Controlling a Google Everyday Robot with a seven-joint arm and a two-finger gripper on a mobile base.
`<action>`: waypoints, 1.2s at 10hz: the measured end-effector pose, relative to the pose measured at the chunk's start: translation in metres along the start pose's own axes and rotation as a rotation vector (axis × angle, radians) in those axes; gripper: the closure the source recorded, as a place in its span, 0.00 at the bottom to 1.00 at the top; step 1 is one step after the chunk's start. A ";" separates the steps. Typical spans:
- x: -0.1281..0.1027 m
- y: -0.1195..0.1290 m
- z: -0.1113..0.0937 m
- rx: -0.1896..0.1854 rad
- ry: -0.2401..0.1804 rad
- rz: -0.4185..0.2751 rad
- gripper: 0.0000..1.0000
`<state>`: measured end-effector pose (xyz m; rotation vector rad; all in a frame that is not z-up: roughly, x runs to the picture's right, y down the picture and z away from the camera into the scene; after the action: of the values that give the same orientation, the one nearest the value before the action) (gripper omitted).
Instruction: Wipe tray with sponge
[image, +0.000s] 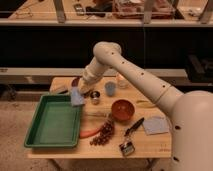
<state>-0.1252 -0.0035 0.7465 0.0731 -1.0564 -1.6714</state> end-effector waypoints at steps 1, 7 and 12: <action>0.004 -0.007 0.009 0.008 -0.012 -0.019 1.00; 0.033 -0.084 0.125 0.035 -0.147 -0.235 1.00; 0.011 -0.071 0.162 -0.125 -0.116 -0.304 1.00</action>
<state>-0.2690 0.0839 0.8010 0.0578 -1.0633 -2.0335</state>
